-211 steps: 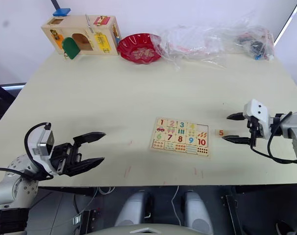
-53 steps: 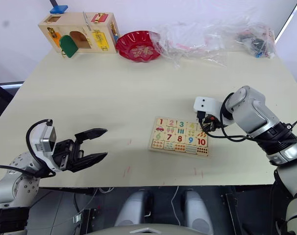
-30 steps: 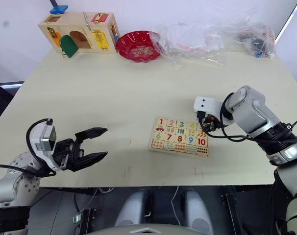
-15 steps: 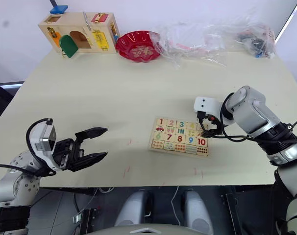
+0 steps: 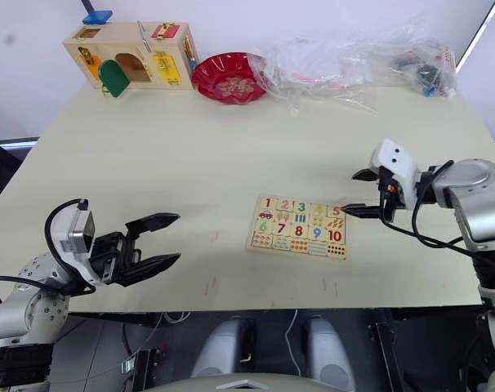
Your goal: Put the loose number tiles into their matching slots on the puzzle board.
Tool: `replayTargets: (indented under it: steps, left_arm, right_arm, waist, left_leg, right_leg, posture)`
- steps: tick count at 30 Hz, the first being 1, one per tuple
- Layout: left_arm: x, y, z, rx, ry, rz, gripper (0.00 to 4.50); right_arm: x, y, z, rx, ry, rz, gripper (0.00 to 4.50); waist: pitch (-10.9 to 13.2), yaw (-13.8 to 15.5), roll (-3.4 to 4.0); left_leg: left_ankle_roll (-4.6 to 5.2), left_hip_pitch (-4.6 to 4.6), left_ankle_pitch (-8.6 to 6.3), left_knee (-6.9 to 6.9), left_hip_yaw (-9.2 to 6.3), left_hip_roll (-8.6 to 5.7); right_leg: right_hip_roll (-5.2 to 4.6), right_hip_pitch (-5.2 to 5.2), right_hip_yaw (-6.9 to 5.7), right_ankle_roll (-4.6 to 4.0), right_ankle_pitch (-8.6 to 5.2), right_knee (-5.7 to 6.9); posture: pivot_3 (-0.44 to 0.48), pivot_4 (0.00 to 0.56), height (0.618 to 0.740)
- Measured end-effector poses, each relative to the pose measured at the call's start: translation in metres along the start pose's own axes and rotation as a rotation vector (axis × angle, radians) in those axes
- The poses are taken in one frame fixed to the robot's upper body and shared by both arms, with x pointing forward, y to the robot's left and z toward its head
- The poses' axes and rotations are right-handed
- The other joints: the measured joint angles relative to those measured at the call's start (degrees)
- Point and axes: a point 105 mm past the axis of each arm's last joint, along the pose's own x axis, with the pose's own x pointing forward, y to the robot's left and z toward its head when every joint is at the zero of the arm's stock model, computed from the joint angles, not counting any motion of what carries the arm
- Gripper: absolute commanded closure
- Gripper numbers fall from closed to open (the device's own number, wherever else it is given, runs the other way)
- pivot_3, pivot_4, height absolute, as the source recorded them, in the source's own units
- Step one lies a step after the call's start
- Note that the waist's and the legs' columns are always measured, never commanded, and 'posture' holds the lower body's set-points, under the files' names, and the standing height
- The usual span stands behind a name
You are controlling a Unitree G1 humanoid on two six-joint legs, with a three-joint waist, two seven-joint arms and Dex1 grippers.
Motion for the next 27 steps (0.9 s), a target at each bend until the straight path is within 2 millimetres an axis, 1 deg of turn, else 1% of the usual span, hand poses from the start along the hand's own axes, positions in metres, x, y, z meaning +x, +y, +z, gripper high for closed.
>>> replayTargets:
  steps: [2, 6, 7, 9, 10, 11, 12, 13, 14, 15, 17, 18, 23, 27]
  left_arm:
    - [0.001, 0.002, 0.001, 0.005, -0.007, -0.001, 0.00]
    - [0.002, 0.004, 0.003, 0.010, -0.013, -0.005, 0.00]
    - [0.002, 0.005, 0.003, 0.012, -0.014, -0.006, 0.00]
    - [0.003, 0.005, 0.004, 0.015, -0.015, -0.009, 0.00]
    - [0.003, 0.005, 0.004, 0.015, -0.015, -0.009, 0.00]
    - [0.003, 0.006, 0.004, 0.015, -0.016, -0.010, 0.00]
    - [0.004, 0.005, 0.004, 0.015, -0.015, -0.011, 0.00]
    - [0.004, 0.005, 0.004, 0.014, -0.015, -0.011, 0.00]
    - [0.004, 0.005, 0.004, 0.014, -0.015, -0.011, 0.00]
    - [0.004, 0.005, 0.004, 0.014, -0.015, -0.011, 0.00]
    - [0.003, 0.005, 0.003, 0.011, -0.014, -0.009, 0.00]
    - [0.003, 0.005, 0.002, 0.008, -0.013, -0.007, 0.00]
    - [0.002, 0.004, 0.001, 0.001, -0.012, 0.000, 0.00]
    - [0.002, 0.004, 0.000, -0.001, -0.014, 0.004, 0.00]
  right_arm:
    - [0.002, -0.001, -0.001, -0.004, -0.028, -0.006, 0.04]
    - [0.010, -0.007, -0.011, 0.032, -0.055, -0.034, 0.04]
    - [0.012, -0.008, -0.014, 0.043, -0.064, -0.038, 0.28]
    - [0.016, -0.010, -0.020, 0.063, -0.071, -0.038, 0.86]
    - [0.018, -0.011, -0.023, 0.070, -0.073, -0.039, 1.27]
    - [0.019, -0.012, -0.026, 0.083, -0.076, -0.040, 1.94]
    - [0.021, -0.013, -0.029, 0.095, -0.079, -0.040, 2.41]
    - [0.022, -0.014, -0.032, 0.110, -0.082, -0.041, 3.01]
    - [0.023, -0.015, -0.034, 0.116, -0.084, -0.042, 3.01]
    - [0.023, -0.015, -0.034, 0.119, -0.087, -0.040, 3.64]
    - [0.024, -0.017, -0.038, 0.131, -0.093, -0.041, 4.36]
    - [0.025, -0.018, -0.040, 0.139, -0.093, -0.041, 4.47]
    - [0.031, -0.018, -0.050, 0.162, -0.086, -0.037, 4.47]
    - [0.036, -0.020, -0.053, 0.149, -0.069, -0.033, 4.47]
  waist:
    - [0.00, 0.07, 0.00]
    - [-0.01, 0.11, -0.01]
    - [-0.01, 0.11, -0.01]
    - [-0.01, 0.12, -0.01]
    - [-0.01, 0.12, -0.01]
    - [-0.01, 0.11, -0.01]
    - [-0.01, 0.12, 0.00]
    - [-0.01, 0.11, -0.01]
    - [-0.01, 0.11, 0.00]
    - [-0.01, 0.10, -0.01]
    - [-0.01, 0.10, -0.01]
    - [-0.01, 0.10, -0.01]
    - [-0.01, 0.10, 0.00]
    - [-0.01, 0.06, 0.00]
  left_leg:
    - [0.00, 0.01, 0.00, 0.01, -0.02, 0.00]
    - [0.00, -0.03, 0.00, 0.02, 0.00, -0.02]
    - [0.00, -0.03, 0.00, 0.02, 0.00, -0.02]
    - [0.00, -0.03, 0.00, 0.01, -0.01, -0.02]
    - [0.00, -0.03, 0.00, 0.01, -0.02, -0.02]
    - [0.00, -0.03, 0.00, 0.01, -0.02, -0.02]
    - [0.00, -0.03, 0.00, 0.01, -0.01, -0.02]
    - [0.00, -0.02, 0.00, 0.01, -0.02, -0.02]
    - [0.00, -0.02, 0.00, 0.01, -0.01, -0.02]
    - [0.00, -0.01, 0.00, 0.01, -0.01, -0.02]
    - [0.00, -0.01, 0.00, 0.02, -0.01, -0.02]
    - [0.00, -0.01, 0.00, 0.01, -0.01, -0.02]
    - [0.00, -0.02, 0.00, 0.01, -0.01, -0.02]
    - [0.00, 0.00, 0.00, 0.01, -0.02, -0.02]
  right_leg:
    - [0.01, 0.03, -0.02, 0.00, 0.00, 0.00]
    - [0.00, 0.04, 0.00, 0.00, 0.00, -0.03]
    - [0.00, 0.04, -0.01, 0.01, 0.00, -0.03]
    - [0.00, 0.04, -0.01, 0.01, 0.00, -0.02]
    - [0.01, 0.04, -0.01, 0.01, 0.00, -0.02]
    - [0.01, 0.04, -0.01, 0.01, 0.00, -0.02]
    - [0.01, 0.04, -0.01, 0.01, 0.00, -0.02]
    - [0.01, 0.04, -0.01, 0.01, 0.00, -0.01]
    - [0.01, 0.04, -0.01, 0.01, 0.00, -0.01]
    - [0.01, 0.04, -0.01, 0.01, 0.01, -0.01]
    - [0.01, 0.05, -0.01, 0.01, 0.00, -0.01]
    - [0.01, 0.05, -0.01, 0.01, 0.00, -0.01]
    - [0.01, 0.05, -0.01, 0.01, 0.00, -0.01]
    - [0.01, 0.05, -0.01, 0.01, 0.01, 0.00]
  posture:
    - [0.000, 0.150, 0.740]
    - [0.000, 0.150, 0.740]
    - [0.000, 0.150, 0.740]
    - [0.000, 0.150, 0.740]
    - [0.000, 0.150, 0.740]
    - [0.000, 0.150, 0.740]
    - [0.000, 0.150, 0.740]
    - [0.000, 0.150, 0.740]
    - [0.000, 0.150, 0.740]
    - [0.000, 0.150, 0.740]
    - [0.000, 0.150, 0.740]
    - [0.000, 0.150, 0.740]
    - [0.000, 0.150, 0.740]
    - [0.000, 0.150, 0.740]
